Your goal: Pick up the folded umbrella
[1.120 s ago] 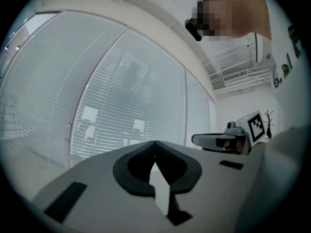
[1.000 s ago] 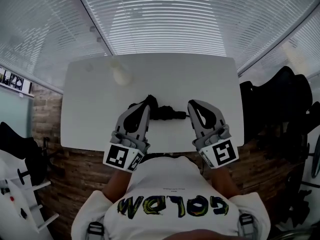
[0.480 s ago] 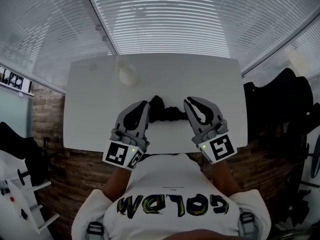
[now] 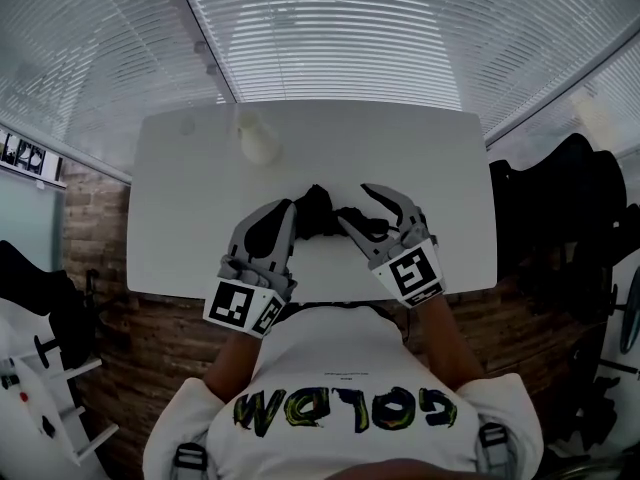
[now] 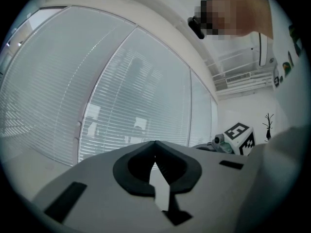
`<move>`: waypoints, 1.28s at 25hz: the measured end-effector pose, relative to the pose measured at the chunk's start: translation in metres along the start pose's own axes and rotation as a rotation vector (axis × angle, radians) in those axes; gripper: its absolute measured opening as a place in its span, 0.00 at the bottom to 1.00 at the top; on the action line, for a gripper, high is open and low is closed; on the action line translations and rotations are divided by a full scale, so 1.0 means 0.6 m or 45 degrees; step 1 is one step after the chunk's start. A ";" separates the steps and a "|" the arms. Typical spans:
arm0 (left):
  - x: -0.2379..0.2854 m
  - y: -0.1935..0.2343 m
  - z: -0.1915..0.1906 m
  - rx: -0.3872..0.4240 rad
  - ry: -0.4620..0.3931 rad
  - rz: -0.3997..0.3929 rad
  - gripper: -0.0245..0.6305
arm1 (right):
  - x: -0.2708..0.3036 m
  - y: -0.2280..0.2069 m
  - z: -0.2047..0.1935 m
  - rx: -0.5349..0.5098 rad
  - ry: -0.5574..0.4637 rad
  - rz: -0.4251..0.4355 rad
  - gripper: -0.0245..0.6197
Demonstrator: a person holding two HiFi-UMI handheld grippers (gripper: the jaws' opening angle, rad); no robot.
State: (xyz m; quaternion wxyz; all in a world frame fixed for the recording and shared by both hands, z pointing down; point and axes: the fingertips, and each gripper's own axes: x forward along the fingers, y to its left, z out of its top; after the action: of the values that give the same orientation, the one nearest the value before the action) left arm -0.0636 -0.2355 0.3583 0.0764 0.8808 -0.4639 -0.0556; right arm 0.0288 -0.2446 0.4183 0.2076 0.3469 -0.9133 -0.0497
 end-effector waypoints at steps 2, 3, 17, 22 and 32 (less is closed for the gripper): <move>-0.004 0.001 -0.002 -0.002 0.003 0.002 0.05 | 0.018 0.013 -0.020 -0.019 0.054 0.051 0.46; -0.006 0.002 -0.003 -0.003 0.005 0.004 0.05 | 0.028 0.020 -0.030 -0.030 0.081 0.078 0.49; -0.032 0.019 -0.012 -0.014 0.023 0.030 0.05 | 0.155 0.104 -0.181 -0.211 0.485 0.389 0.69; -0.039 0.022 -0.017 -0.020 0.033 0.038 0.05 | 0.194 0.129 -0.229 -0.233 0.597 0.489 0.73; -0.052 0.029 -0.022 -0.034 0.041 0.058 0.05 | 0.253 0.166 -0.332 -0.291 0.820 0.663 0.76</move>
State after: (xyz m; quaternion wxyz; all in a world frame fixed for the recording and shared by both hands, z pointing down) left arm -0.0928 -0.2184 0.3750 0.0969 0.8698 -0.4817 -0.0460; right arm -0.0523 -0.2581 0.6753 0.5250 0.0775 -0.8475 0.0145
